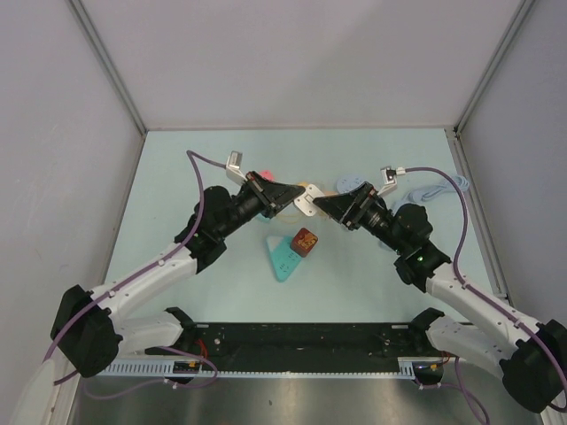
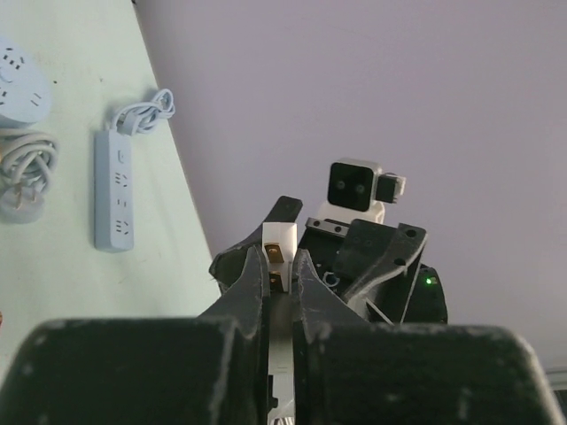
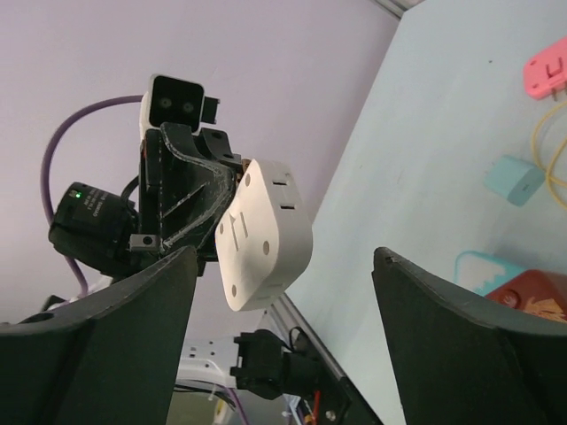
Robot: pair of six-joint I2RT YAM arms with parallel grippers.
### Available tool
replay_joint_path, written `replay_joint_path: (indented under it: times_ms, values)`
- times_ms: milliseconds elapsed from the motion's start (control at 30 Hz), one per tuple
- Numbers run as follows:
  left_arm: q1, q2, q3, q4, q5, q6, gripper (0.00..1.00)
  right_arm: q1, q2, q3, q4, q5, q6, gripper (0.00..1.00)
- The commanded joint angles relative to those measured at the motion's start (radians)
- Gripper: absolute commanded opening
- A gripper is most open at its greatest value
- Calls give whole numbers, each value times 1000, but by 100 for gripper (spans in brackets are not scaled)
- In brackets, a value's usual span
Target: Insert the plug
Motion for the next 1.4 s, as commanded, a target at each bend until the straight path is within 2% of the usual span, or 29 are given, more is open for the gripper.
replay_joint_path:
  times_ms: [0,167,267,333,367,433,533,567,600,667,700,733,800,833,933,1033,1067,1167,1367]
  values:
    - [-19,11,21,105,-6,-32,1,-2,32,-12,173,-25,84,79]
    - [-26,24,24,125,-9,-31,0,-2,61,-15,239,-37,103,70]
    - [-28,27,24,132,-12,-28,0,-2,80,-16,278,-45,115,58]
    - [-28,31,22,133,-15,-23,1,-1,94,-16,298,-52,127,55]
    - [-29,31,24,138,-13,-20,1,1,98,-16,305,-55,130,49]
    - [-29,38,21,142,-10,-17,2,-1,107,-16,317,-59,135,44]
    - [-29,36,15,148,-6,-9,4,1,111,-18,319,-56,134,28]
    - [-29,35,12,148,-10,-5,8,-2,111,-18,318,-56,132,18]
    - [-29,27,8,144,-13,12,13,-4,107,-18,311,-57,129,12]
    - [-28,21,2,122,-23,43,32,-8,98,-18,298,-56,123,0]
    - [-26,10,1,112,-26,58,41,-12,95,-18,290,-56,120,0]
    - [-25,5,-2,84,-30,71,60,-21,89,-16,281,-62,115,0]
    - [-17,-13,-16,55,-42,118,73,-39,72,-18,250,-74,108,0]
    - [-14,-36,-22,11,-49,135,84,-54,65,-18,232,-85,100,0]
    - [7,-89,-34,-113,-73,224,98,-109,20,-16,138,-108,63,0]
    - [10,-129,-19,-301,-119,401,100,-165,-6,-12,39,-160,31,0]
    - [10,-136,-12,-344,-130,498,100,-200,-9,-7,-39,-169,5,0]
    - [4,-143,-27,-477,-129,645,100,-246,-6,25,-203,-210,-59,0]
    - [-58,-85,-79,-631,-49,796,100,-254,9,91,-441,-183,-241,0]
